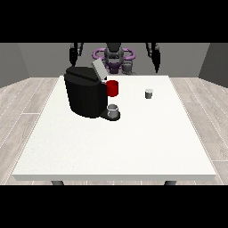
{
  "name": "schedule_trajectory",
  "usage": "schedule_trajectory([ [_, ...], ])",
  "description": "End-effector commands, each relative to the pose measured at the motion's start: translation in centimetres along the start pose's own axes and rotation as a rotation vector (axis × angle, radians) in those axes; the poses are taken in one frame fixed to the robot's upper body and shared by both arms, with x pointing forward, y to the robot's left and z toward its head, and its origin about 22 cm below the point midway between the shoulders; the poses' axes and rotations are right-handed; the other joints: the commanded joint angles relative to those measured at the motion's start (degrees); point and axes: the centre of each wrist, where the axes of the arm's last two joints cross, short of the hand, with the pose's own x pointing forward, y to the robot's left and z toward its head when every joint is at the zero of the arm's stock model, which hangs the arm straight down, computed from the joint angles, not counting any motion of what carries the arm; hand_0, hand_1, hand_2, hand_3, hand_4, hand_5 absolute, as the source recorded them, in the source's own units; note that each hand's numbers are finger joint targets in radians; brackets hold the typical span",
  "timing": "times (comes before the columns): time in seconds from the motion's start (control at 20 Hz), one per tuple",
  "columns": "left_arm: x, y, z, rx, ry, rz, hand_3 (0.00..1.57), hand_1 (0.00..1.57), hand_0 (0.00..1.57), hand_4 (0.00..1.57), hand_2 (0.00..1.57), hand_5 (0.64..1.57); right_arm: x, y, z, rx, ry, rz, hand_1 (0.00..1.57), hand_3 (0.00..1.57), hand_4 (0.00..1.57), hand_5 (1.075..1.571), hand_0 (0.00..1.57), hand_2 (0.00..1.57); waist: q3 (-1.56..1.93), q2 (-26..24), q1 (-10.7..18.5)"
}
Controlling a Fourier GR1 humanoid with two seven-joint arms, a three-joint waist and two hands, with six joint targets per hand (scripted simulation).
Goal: Insert the coffee pod into the coffee machine and close the lid
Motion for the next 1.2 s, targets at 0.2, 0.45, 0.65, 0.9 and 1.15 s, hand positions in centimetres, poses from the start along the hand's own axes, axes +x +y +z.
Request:
schedule_trajectory([
  [0.2,2.0,0.8,0.3,-0.255,-0.128,-0.186,0.00,0.00,0.00,0.00,0.00,1.571,-1.7,-1.7,-0.4,-0.086,0.103,-0.024,0.00,0.00,0.00,1.571,0.00,0.00,-0.31,-1.28,3.40],
  [0.45,1.5,4.7,0.3,-0.321,-0.114,-0.348,0.00,0.00,0.00,0.00,0.00,1.571,-1.8,0.0,0.8,-0.203,0.112,0.118,0.00,0.00,0.00,1.571,0.00,0.00,-0.36,-2.62,0.80],
  [0.65,3.6,9.0,-3.2,-0.253,-0.118,-0.466,0.00,0.00,0.00,0.00,0.00,1.571,0.7,-0.1,-1.2,-0.142,0.037,0.144,0.00,0.00,0.00,1.571,0.00,0.00,-0.37,2.88,-3.29],
  [0.9,3.7,9.6,-5.8,-0.255,-0.084,-0.519,0.00,0.00,0.00,0.00,0.00,1.571,1.3,0.9,-2.7,-0.134,-0.019,0.120,0.00,0.00,0.00,1.571,0.00,0.00,-0.35,7.09,-4.43],
  [1.15,3.4,10.0,-7.3,-0.253,-0.049,-0.668,0.00,0.00,0.00,0.00,0.00,1.571,2.3,3.8,-3.5,-0.099,-0.076,0.066,0.00,0.00,0.00,1.571,0.00,0.00,-0.36,11.46,-7.04],
])
